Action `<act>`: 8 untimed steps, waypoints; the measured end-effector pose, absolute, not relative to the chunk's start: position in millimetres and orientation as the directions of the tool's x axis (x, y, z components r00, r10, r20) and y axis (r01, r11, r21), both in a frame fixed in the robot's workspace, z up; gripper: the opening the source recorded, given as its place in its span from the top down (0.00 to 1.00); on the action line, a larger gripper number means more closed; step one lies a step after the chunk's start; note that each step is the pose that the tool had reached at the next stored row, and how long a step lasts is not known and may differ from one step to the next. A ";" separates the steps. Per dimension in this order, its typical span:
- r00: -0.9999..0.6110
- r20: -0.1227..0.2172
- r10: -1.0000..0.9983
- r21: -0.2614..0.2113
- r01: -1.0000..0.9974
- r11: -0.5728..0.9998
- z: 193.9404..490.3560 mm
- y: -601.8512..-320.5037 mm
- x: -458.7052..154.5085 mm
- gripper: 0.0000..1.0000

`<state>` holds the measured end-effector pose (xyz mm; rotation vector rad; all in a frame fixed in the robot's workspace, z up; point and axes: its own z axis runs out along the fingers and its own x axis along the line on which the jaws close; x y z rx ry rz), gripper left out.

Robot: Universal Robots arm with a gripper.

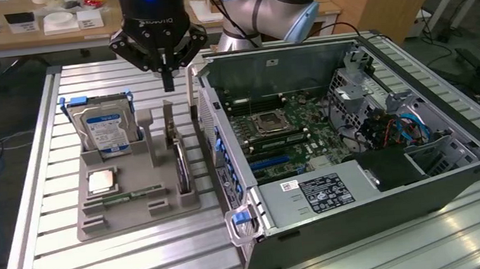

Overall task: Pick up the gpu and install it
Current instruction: 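Reach for the gpu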

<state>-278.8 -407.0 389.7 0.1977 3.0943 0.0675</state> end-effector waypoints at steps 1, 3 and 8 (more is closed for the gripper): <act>-0.991 -0.037 0.128 0.046 0.126 0.991 389.3 -409.1 -278.8 0.89; -0.991 -0.037 0.128 0.046 0.126 0.991 388.3 -413.1 -278.8 0.89; -0.991 -0.037 0.128 0.046 0.126 0.991 386.4 -418.9 -278.9 0.89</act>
